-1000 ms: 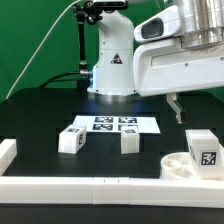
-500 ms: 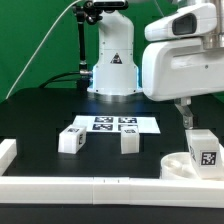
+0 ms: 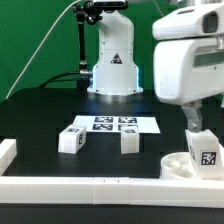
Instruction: Assemble stool
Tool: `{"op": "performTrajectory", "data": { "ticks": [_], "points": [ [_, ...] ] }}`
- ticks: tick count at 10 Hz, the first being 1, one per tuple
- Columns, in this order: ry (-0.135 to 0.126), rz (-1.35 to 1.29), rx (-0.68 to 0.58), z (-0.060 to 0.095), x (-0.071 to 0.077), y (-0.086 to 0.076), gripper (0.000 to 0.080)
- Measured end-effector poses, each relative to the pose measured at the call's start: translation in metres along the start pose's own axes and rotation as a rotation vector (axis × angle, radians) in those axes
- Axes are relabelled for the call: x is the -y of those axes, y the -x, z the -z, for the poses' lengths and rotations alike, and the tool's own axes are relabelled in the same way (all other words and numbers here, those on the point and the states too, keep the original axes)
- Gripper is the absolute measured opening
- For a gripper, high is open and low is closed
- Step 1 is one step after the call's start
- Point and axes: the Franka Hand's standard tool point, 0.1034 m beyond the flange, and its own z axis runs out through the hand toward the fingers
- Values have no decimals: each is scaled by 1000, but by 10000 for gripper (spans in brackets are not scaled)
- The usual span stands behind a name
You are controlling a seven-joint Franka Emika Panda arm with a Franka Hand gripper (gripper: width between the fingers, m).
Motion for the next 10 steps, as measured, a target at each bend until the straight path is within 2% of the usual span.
{"op": "performTrajectory", "data": {
  "ticks": [2, 8, 10],
  "points": [
    [9, 176, 23, 0, -4, -8, 649],
    [37, 667, 89, -5, -11, -3, 649],
    [34, 717, 103, -10, -11, 0, 649]
  ]
}}
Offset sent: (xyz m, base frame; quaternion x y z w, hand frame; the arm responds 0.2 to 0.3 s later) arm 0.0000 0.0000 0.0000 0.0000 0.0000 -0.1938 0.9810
